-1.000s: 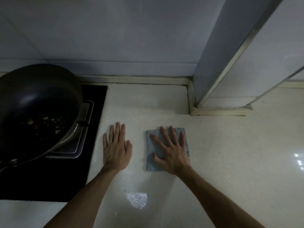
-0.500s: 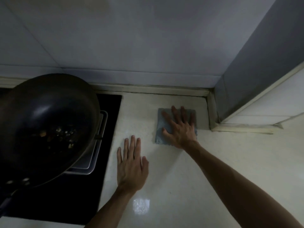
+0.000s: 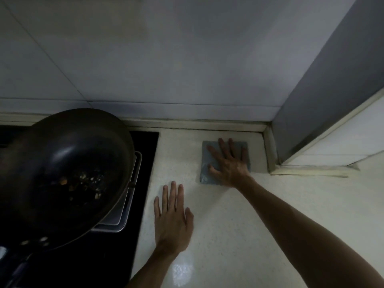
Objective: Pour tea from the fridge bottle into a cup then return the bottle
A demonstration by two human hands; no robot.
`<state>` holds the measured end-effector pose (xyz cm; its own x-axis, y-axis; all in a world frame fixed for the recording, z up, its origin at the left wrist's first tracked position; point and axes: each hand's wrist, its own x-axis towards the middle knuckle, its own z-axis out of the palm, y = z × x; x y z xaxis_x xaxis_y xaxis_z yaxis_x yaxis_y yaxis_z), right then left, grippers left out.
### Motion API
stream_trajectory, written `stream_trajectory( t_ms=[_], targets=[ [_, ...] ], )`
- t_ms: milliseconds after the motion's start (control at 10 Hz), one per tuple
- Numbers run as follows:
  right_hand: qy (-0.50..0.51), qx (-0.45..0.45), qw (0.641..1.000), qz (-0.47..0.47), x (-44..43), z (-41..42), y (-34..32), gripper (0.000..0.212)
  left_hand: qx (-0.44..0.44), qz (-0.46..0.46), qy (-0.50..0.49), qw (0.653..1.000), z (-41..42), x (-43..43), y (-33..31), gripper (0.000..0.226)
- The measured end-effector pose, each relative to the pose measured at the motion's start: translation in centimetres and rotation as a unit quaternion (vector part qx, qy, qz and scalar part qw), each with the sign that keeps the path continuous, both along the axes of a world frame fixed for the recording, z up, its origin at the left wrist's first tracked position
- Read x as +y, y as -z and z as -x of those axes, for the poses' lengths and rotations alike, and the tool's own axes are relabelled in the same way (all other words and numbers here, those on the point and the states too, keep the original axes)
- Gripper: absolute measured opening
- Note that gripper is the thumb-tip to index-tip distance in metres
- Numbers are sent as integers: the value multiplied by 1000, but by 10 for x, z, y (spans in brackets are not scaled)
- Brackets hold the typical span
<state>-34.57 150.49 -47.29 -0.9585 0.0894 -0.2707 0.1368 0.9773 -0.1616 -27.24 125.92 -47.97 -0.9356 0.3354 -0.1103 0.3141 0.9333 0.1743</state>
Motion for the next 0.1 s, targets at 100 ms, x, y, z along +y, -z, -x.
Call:
stream_trajectory(
  t_ms=[100],
  targets=[
    [-18,-43,999,28,0,-6,-15,79,14,9,-2,1000,-4,1,1,66]
  ],
)
